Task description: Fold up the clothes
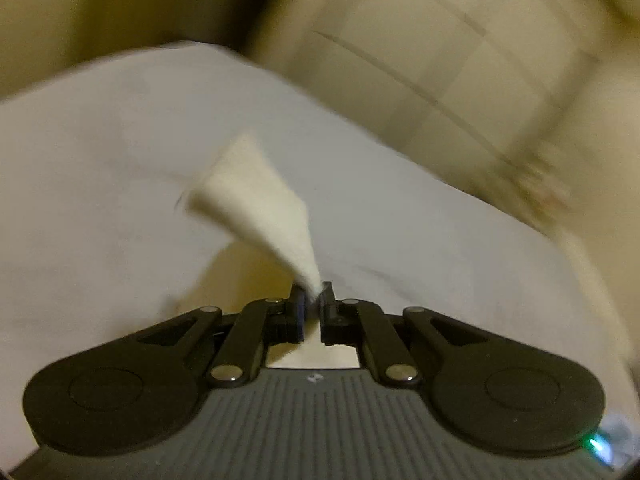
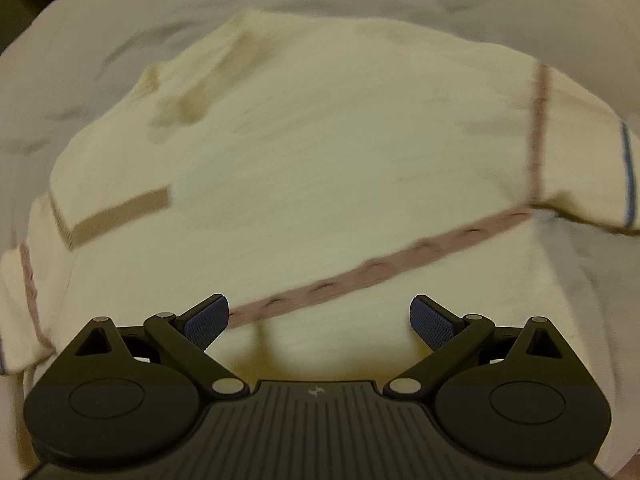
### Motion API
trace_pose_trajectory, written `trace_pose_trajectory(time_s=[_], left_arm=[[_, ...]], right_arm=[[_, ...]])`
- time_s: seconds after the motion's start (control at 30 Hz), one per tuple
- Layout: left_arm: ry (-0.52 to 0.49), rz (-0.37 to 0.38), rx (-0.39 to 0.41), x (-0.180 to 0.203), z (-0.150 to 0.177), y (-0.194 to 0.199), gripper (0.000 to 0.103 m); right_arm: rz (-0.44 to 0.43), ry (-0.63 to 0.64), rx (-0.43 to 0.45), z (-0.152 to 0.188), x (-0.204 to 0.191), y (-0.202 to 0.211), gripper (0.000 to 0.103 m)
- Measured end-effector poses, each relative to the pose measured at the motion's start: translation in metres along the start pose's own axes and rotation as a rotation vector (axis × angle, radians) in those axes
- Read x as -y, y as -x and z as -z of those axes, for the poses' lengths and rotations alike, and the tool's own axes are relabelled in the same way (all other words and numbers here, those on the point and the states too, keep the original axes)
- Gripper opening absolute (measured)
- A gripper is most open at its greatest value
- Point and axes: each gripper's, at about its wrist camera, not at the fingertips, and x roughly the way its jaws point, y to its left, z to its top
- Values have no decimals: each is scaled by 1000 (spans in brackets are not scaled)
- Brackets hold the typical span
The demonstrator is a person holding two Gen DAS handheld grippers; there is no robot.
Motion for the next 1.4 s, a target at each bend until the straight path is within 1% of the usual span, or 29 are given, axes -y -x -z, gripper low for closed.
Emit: trace_pose_trajectory(time_s=[0.03,0.13,0.17,0.27,0.33,0.37,0.4,0.43,0.47,0.5,0.53,0.57,0.63,0.67,0.77,0.8,0.83,0.93,1.0,1.03,1.07,1.13,1.27,1.3,1.33,1.37,1.4], left_arm=[[-17,78,-39,26,11,-6,7],[-47,185,-234,90,69,-46,27],[-53,172,-305,104,89,-61,26],[-76,108,-450,119,137,-83,26],[-85,50,-499,112,149,-86,26],[-90,20,-507,106,152,-83,26],[-102,-19,-507,100,157,-76,26],[-114,-58,-507,94,161,-69,26],[-124,-102,-498,86,158,-67,26],[-134,-147,-489,79,154,-65,26],[-128,-178,-478,71,151,-61,26],[-121,-210,-466,63,147,-56,26],[-117,-255,-445,52,137,-55,26],[-115,-278,-434,46,131,-55,26],[-113,-302,-417,29,126,-51,26],[-104,-306,-416,24,125,-52,26],[-92,-310,-417,19,124,-52,26],[-64,-324,-424,10,124,-59,27],[-59,-331,-429,7,125,-65,27],[-60,-333,-432,6,125,-67,27],[-66,-330,-434,5,124,-67,27],[-100,-316,-435,10,122,-71,27],[-200,-268,-439,30,129,-74,26],[-221,-260,-442,35,132,-75,26],[-231,-255,-445,38,135,-78,27],[-241,-249,-448,41,138,-81,27],[-247,-243,-449,45,142,-85,26]], right_arm=[[1,-16,6,-2,10,3,99],[4,-64,26,-7,40,12,99],[4,-79,33,-8,50,15,99],[-1,-119,47,-12,80,22,99],[-29,-149,56,-13,99,24,99],[-54,-164,57,-12,106,24,99],[-90,-177,54,-12,112,23,95],[-139,-190,47,-11,116,21,84],[-206,-203,32,-10,118,16,77],[-269,-219,12,-9,119,10,65],[-336,-240,-9,-8,118,3,56],[-403,-261,-29,-8,114,-4,52],[-490,-284,-50,-8,102,-19,43],[-522,-296,-56,-8,97,-27,42],[-578,-334,-63,-12,82,-51,41],[-578,-354,-68,-14,79,-60,42],[-566,-391,-73,-15,79,-70,42],[-574,-516,-62,-15,81,-93,42],[-589,-529,-45,-18,76,-99,41],[-596,-535,-36,-20,74,-102,24],[-605,-521,-8,-23,72,-97,13],[-629,-436,100,-32,69,-70,13],[-670,-263,315,-50,64,-16,13],[-656,-228,367,-53,66,-3,13],[-604,-216,405,-55,73,4,13],[-544,-226,421,-56,80,6,13],[-501,-255,410,-58,89,1,13]])
